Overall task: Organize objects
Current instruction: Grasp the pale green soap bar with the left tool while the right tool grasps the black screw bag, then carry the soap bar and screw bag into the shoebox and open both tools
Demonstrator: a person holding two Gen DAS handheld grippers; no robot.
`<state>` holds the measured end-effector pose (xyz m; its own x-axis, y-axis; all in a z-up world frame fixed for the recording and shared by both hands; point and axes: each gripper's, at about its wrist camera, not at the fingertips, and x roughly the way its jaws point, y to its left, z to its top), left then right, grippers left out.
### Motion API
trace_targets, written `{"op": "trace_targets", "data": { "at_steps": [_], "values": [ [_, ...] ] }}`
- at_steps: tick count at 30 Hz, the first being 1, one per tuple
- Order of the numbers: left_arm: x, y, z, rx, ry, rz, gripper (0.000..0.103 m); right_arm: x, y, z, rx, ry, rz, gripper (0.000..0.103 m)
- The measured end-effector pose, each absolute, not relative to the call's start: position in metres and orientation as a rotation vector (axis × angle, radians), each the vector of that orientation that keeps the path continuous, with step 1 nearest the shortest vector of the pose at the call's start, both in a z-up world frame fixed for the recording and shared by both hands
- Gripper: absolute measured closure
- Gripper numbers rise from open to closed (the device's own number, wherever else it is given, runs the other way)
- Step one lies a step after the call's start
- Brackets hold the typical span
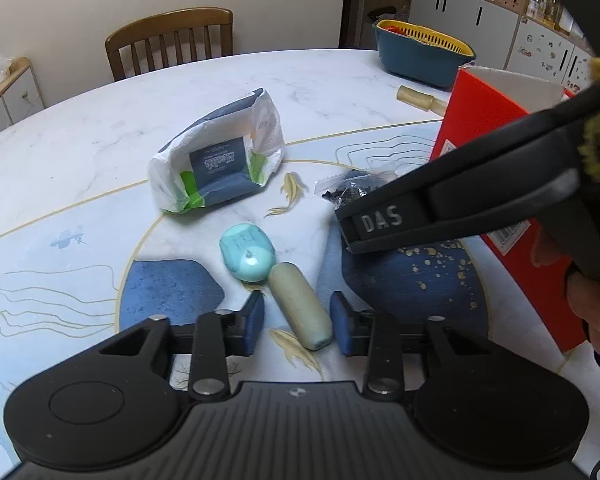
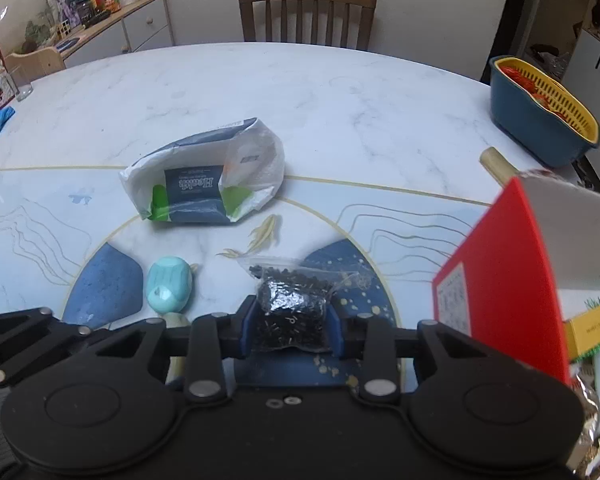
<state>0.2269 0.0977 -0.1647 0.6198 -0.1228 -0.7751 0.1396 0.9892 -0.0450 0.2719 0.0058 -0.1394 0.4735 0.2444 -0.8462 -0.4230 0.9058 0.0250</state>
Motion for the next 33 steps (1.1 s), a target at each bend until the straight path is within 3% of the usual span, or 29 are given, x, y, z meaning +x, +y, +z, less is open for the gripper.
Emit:
{"op": "trace_targets", "data": {
  "at_steps": [12, 21, 33],
  "values": [
    [0.221, 0.113, -0.161, -0.094, 0.9, -0.15, 0.087, 0.236, -0.027, -0.096, -0.125, 0.961, 0.448, 0.07],
    [0.205, 0.114, -0.151, -0.11, 0.888, -0.144, 0.088, 0.209, -0.067, -0.059, -0.084, 0.918, 0.462, 0.07],
    [0.193, 0.087, -0.087, -0.164, 0.835, -0.185, 0.088, 0.199, -0.14, -0.034, -0.022, 0.901, 0.399, 0.07]
  ]
}}
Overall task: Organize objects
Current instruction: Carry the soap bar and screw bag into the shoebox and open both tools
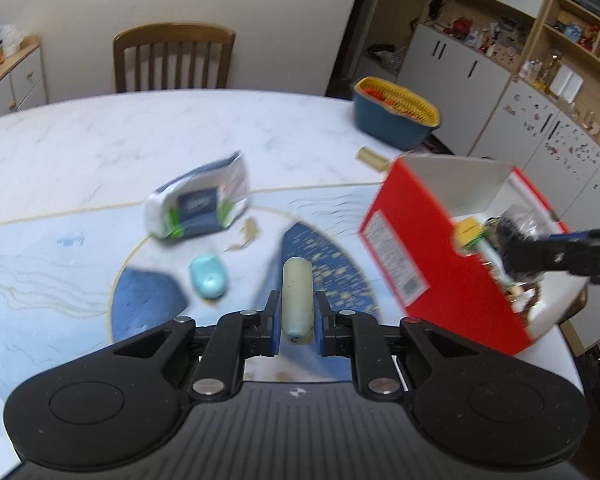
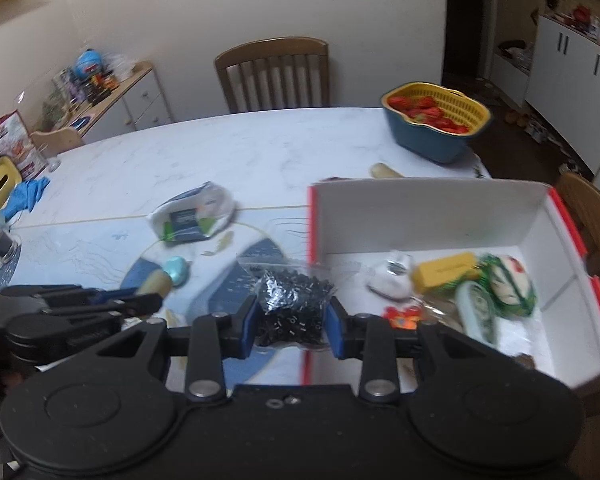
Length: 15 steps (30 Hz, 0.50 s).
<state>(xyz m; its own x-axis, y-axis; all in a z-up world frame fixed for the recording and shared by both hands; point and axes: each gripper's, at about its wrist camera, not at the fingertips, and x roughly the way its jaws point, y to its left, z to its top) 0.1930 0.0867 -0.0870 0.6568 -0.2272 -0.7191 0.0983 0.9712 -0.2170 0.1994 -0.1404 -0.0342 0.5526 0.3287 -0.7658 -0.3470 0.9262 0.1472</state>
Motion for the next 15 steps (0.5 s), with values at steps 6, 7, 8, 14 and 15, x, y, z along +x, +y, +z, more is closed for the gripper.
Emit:
{"op": "trace_targets", "data": {
  "at_steps": [6, 7, 8, 14, 15],
  "values": [
    [0.192, 0.055, -0.062, -0.138, 0.815, -0.23, 0.088, 0.2, -0.179, -0.032, 0.023, 0.88, 0.36, 0.07],
    [0.192, 0.05, -0.058, -0.134, 0.813, -0.238, 0.088, 0.201, -0.185, -0.032, 0.028, 0.879, 0.356, 0.07],
    [0.193, 0.044, -0.055, -0.129, 0.81, -0.245, 0.088, 0.201, -0.191, -0.032, 0.033, 0.877, 0.351, 0.07],
    [0.197, 0.012, -0.043, -0.098, 0.794, -0.27, 0.088, 0.205, -0.224, -0.033, 0.04, 0.869, 0.343, 0.07],
    [0.198, 0.007, -0.041, -0.094, 0.792, -0.272, 0.088, 0.206, -0.228, -0.034, 0.038, 0.869, 0.341, 0.07]
  ]
}}
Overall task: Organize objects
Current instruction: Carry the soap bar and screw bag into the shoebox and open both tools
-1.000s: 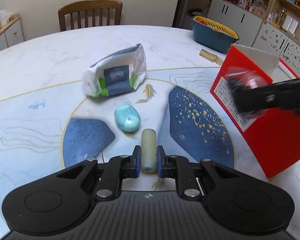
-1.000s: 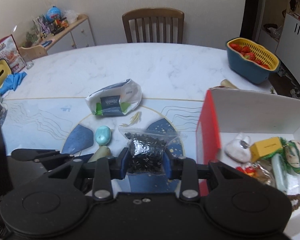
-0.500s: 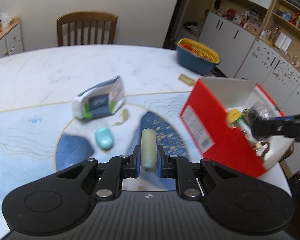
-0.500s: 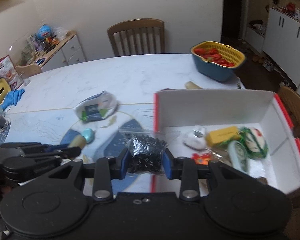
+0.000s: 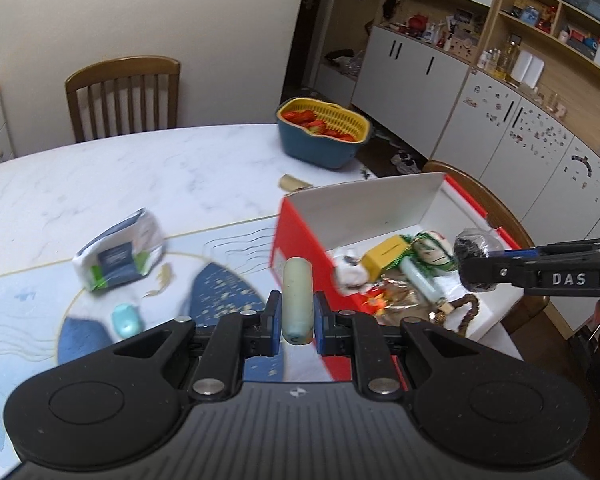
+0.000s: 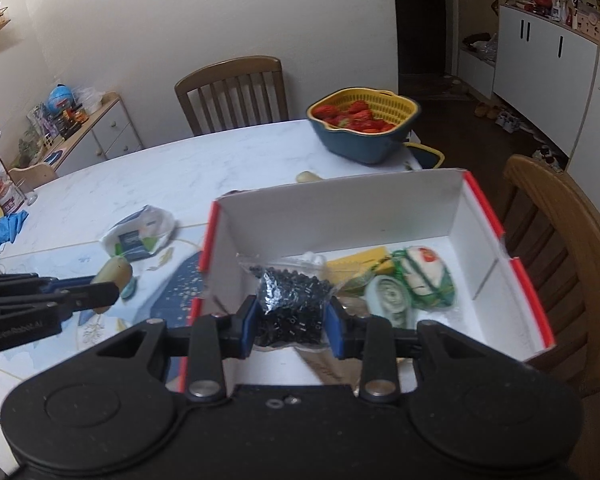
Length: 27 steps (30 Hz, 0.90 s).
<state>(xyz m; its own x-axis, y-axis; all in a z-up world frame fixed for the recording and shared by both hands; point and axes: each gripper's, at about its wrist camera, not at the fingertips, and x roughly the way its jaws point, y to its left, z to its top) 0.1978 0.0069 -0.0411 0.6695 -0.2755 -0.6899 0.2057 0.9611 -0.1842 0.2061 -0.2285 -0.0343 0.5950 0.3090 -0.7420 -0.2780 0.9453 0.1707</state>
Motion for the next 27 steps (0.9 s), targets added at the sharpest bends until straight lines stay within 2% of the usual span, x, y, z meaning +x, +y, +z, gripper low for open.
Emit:
{"op": "trace_targets", "data": {
  "at_steps": [16, 27],
  "values": [
    [0.227, -0.072, -0.039, -0.044, 0.796, -0.293, 0.087, 0.225, -0.297, -0.052, 0.052, 0.89, 0.332, 0.07],
    [0.271, -0.116, -0.058, -0.003, 0.847, -0.3, 0.087, 0.24, -0.295, -0.07, 0.0, 0.94, 0.424, 0.07]
  ]
}}
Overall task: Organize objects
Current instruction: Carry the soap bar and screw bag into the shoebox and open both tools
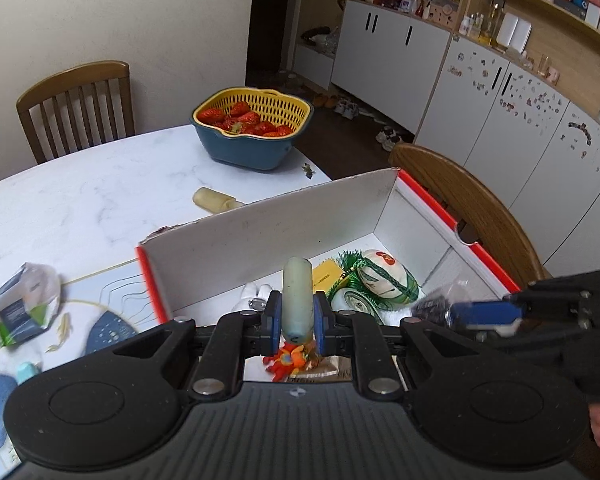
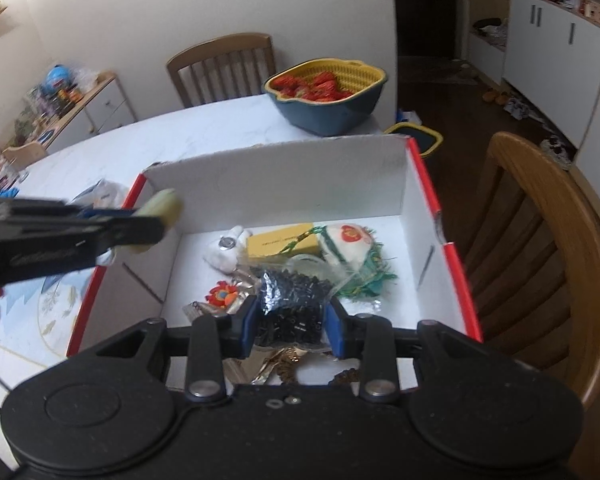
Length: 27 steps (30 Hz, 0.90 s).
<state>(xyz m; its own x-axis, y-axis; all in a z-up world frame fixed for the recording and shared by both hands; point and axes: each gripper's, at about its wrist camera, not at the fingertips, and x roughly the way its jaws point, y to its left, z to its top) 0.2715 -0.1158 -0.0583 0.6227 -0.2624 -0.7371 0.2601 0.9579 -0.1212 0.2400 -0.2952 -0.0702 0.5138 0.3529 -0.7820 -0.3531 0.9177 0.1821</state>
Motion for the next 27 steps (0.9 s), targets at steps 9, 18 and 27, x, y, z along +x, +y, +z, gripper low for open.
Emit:
{"op": "trace_targets", "data": {
  "at_steps": [9, 18, 27],
  "values": [
    [0.304, -0.131, -0.084, 0.02, 0.906, -0.253, 0.087, 0.254, -0.279, -0.087, -0.084, 0.993, 0.5, 0.07],
    [0.321, -0.147, -0.104, 0.065, 0.952, -0.236, 0.087, 0.265, -0.27, -0.105, -0.145, 1.031, 0.54, 0.069],
    [0.325, -0.15, -0.121, 0.067, 1.01, -0.238, 0.087, 0.272, -0.27, -0.115, -0.153, 1.048, 0.546, 0.069]
  ]
}}
